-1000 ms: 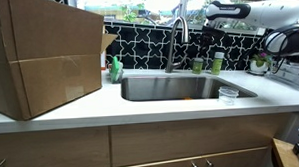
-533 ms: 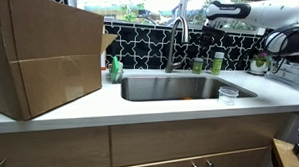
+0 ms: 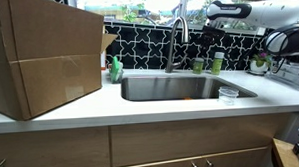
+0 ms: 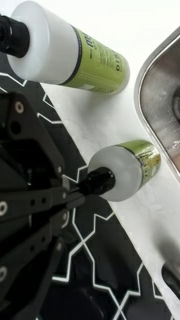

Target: Push the pump on the soap bottle once

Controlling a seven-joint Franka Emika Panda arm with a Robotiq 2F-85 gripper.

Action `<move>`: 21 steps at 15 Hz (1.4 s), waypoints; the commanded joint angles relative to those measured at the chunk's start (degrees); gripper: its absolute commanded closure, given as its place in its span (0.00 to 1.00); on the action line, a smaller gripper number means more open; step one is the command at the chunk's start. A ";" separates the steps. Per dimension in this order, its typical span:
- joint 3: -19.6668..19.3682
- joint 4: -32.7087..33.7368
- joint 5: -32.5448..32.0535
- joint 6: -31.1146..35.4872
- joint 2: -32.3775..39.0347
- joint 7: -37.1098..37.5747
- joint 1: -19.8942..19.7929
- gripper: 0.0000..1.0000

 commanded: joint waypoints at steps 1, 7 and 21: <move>1.03 -0.09 -0.11 -1.19 0.06 1.41 -0.84 1.00; 2.47 -0.93 1.21 1.81 -1.14 1.68 -1.32 0.45; 1.84 -1.38 -0.91 -0.46 -5.53 0.12 -0.91 0.01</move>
